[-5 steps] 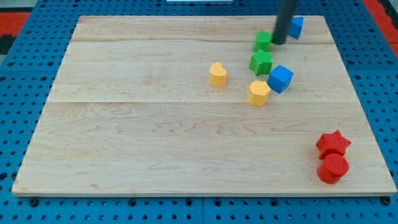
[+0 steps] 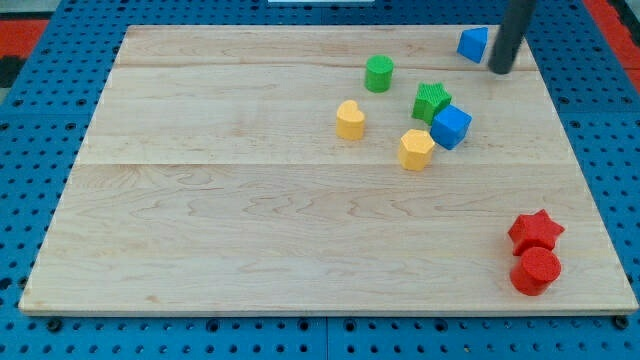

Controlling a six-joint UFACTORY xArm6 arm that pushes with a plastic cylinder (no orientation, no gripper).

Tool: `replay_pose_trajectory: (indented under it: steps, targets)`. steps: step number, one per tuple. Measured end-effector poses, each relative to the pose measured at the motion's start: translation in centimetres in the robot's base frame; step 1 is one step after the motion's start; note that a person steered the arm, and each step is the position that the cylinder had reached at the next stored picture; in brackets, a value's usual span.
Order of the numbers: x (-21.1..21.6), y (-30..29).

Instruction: Place blue triangle top left of yellow heart

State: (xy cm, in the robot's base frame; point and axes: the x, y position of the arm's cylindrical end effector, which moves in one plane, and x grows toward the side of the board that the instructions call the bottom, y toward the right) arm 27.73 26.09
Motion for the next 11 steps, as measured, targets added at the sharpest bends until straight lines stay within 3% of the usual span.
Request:
replay_pose_trajectory:
  steps: [2, 5, 6, 7, 10, 11]
  targets:
    - [-4.7, 1.8]
    - [-5.6, -26.4]
    - [-6.6, -30.2]
    - [-4.7, -34.3]
    - [3.2, -30.0]
    - [0.5, -30.2]
